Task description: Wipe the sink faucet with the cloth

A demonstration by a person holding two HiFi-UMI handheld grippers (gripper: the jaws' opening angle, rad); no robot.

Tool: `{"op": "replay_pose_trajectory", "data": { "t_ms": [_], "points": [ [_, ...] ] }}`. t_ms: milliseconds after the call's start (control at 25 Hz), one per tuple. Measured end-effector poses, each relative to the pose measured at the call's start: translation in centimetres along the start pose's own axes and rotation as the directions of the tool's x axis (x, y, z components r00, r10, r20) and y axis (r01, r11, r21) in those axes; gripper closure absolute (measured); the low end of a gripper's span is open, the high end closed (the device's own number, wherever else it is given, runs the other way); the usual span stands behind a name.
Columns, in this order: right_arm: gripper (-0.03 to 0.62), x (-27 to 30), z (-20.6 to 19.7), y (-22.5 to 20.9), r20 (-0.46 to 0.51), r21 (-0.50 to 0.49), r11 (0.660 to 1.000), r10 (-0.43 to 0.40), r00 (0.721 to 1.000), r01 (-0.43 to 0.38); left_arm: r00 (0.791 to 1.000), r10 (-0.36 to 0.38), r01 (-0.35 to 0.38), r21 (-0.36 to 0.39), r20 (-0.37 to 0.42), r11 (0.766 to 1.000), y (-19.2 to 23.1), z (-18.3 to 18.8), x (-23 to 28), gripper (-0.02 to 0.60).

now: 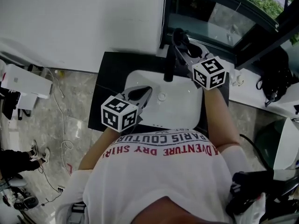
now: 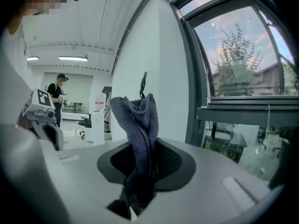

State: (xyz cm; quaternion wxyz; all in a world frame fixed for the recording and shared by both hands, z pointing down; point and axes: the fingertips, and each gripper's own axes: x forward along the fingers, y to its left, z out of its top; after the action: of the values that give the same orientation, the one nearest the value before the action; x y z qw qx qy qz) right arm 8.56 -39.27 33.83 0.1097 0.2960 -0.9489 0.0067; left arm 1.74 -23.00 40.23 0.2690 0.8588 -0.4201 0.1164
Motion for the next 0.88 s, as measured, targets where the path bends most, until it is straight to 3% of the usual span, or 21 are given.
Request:
{"op": "replay_pose_trajectory", "data": {
  "t_ms": [120, 280, 520, 880],
  "points": [
    [0.514, 2.4, -1.2, -1.5, -0.037, -0.043, 0.999, -0.031, 0.999, 0.03, 1.0, 0.013, -0.013, -0.011, -0.005, 1.0, 0.5, -0.5, 0.0, 0.581],
    [0.514, 4.6, -3.4, -2.7, -0.124, -0.18, 0.981, -0.1, 0.987, 0.077, 1.0, 0.025, -0.025, -0.031, -0.015, 0.999, 1.2, -1.2, 0.1, 0.58],
    [0.514, 6.6, -6.3, -2.0, -0.243, -0.332, 0.943, -0.117, 0.963, 0.031, 0.999, 0.036, -0.038, -0.054, -0.028, 0.998, 1.8, -2.3, 0.1, 0.58],
    [0.514, 7.1, -6.9, -1.3, -0.268, -0.354, 0.935, -0.121, 0.956, 0.019, 0.999, 0.042, -0.043, -0.063, -0.015, 0.997, 2.0, -2.3, -0.1, 0.581]
  ]
}}
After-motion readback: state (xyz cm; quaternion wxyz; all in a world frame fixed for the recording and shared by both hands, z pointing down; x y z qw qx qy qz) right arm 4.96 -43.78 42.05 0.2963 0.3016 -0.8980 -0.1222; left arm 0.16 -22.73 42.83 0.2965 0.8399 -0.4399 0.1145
